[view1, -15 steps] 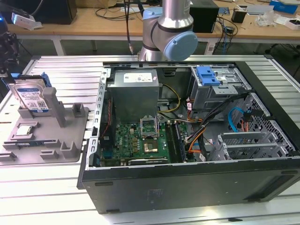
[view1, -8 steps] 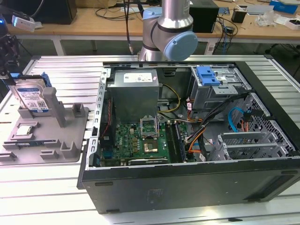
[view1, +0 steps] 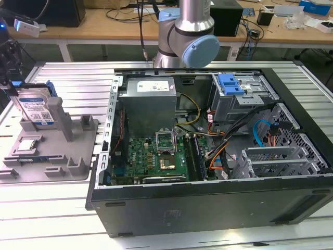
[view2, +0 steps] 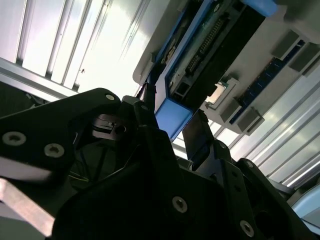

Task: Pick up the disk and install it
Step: 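Pick up the disk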

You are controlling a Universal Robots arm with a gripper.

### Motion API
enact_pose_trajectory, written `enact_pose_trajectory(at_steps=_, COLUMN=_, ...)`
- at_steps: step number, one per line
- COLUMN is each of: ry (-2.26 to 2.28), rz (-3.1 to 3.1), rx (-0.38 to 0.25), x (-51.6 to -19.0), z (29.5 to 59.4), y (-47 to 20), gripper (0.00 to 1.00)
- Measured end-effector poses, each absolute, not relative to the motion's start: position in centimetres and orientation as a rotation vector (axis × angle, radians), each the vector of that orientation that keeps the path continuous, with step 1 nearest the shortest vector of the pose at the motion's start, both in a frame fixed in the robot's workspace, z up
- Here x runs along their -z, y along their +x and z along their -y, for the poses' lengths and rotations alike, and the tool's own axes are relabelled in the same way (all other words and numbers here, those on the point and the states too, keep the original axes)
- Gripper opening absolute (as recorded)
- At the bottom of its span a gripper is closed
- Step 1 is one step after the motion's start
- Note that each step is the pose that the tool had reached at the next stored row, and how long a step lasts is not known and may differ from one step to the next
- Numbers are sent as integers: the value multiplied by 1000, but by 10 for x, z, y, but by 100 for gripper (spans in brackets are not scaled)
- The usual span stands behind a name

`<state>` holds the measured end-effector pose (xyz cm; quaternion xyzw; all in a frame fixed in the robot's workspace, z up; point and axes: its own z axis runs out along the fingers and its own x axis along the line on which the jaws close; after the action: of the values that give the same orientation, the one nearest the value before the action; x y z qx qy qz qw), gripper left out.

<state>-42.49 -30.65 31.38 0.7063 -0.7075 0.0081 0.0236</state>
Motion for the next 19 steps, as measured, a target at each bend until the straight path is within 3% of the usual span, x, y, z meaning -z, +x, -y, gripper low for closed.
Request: enact_pose_trajectory(at_steps=19, ry=2202, rz=2174, rx=-25, x=-304, z=306, y=-425, gripper=50)
